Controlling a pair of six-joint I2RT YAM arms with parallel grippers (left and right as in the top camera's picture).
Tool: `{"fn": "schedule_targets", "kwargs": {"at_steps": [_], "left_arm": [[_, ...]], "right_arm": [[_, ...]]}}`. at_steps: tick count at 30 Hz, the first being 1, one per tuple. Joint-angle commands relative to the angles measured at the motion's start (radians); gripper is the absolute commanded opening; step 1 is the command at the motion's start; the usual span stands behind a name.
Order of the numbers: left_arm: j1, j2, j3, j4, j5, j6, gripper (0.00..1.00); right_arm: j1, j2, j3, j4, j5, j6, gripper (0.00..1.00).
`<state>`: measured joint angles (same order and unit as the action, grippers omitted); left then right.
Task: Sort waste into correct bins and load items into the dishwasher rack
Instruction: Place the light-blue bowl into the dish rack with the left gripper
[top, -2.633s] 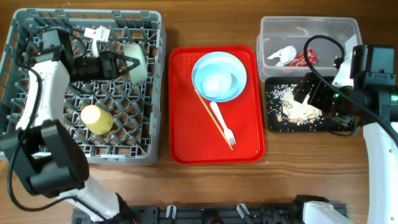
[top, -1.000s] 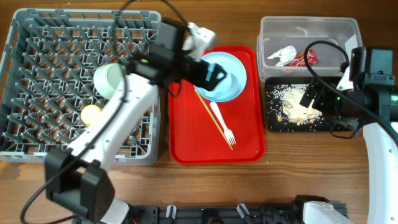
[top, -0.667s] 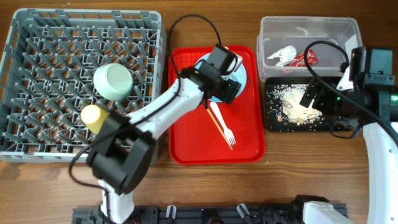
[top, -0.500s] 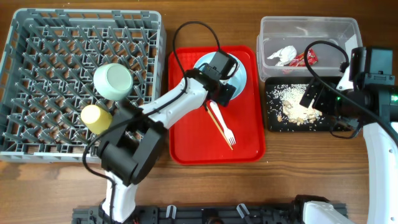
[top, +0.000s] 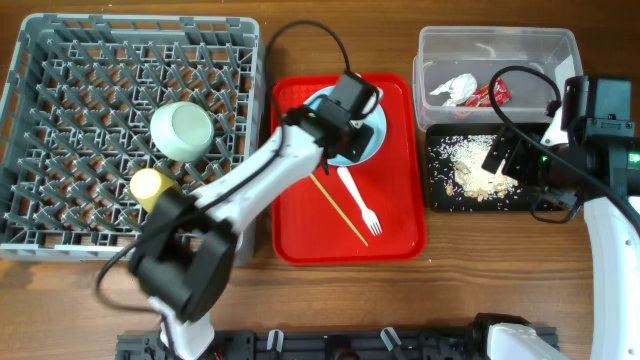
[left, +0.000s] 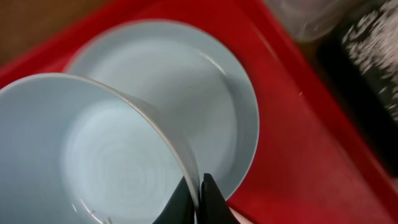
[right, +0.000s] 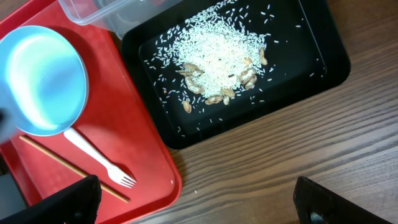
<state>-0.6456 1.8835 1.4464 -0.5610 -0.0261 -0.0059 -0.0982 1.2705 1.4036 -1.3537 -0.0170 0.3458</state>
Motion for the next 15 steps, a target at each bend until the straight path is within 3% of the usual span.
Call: {"fn": "schedule_targets", "kwargs": {"at_steps": [1, 5, 11, 12, 15], "left_arm": [[0.122, -0.185, 0.007, 0.000, 0.179, -0.006, 0.04], [0.364, -0.248, 0.007, 0.023, 0.546, -0.002, 0.04], [0.694, -0.158, 0.007, 0.077, 1.070, 0.001, 0.04], [0.779, -0.086, 0.007, 0.128, 1.272, -0.003, 0.04], [0.835, -0.014, 0.007, 0.187, 1.420, -0.004, 0.04]], "right_arm": [[-0.004, 0.002, 0.010, -0.003, 0.024, -0.005, 1.00], [-0.004, 0.002, 0.010, -0.002, 0.024, -0.005, 1.00], [-0.004, 0.002, 0.010, -0.002, 0.024, -0.003, 1.00], [-0.004, 0.002, 0.010, -0.003, 0.024, -0.003, 1.00], [-0.004, 0.002, 0.010, -0.002, 0.024, -0.003, 1.00]]}}
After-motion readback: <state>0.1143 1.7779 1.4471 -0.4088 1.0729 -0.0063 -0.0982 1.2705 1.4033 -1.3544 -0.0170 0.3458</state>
